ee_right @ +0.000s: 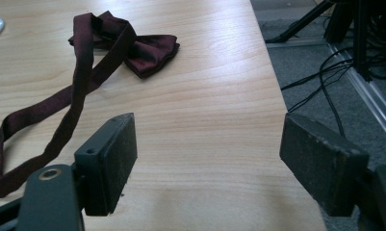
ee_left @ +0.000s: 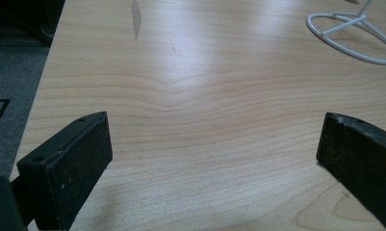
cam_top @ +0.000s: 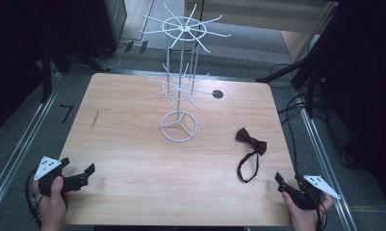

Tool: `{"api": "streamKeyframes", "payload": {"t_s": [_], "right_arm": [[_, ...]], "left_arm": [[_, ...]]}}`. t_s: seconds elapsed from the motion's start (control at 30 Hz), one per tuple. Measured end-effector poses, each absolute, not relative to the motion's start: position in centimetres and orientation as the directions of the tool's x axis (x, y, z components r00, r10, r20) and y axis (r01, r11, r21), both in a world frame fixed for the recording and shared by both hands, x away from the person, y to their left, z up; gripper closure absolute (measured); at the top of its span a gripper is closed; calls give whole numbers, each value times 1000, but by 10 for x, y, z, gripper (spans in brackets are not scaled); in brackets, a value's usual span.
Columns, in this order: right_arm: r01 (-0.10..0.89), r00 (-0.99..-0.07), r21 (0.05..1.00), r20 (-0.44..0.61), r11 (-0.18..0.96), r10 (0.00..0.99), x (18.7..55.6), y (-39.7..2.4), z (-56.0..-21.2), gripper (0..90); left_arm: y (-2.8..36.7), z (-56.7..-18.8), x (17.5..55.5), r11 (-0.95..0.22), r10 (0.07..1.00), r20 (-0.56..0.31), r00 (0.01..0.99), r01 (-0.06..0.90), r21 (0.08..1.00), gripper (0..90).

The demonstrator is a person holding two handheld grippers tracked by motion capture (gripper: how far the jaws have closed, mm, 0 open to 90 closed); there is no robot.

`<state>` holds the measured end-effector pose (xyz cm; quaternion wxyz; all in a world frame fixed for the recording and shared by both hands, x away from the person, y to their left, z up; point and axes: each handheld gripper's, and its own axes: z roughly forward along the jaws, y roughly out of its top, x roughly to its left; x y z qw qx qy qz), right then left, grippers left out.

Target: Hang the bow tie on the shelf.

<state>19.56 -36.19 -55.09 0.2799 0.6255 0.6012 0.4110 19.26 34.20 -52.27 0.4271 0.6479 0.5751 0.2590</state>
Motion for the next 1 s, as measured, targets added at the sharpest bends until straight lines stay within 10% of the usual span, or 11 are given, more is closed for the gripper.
{"api": "streamKeyframes", "payload": {"t_s": [1.0], "right_arm": [[713,-109,700,154,-30,982,260,-313,-520,223]], "left_arm": [[343,-523,194,37,966,-166,198,532,846,0]]}}
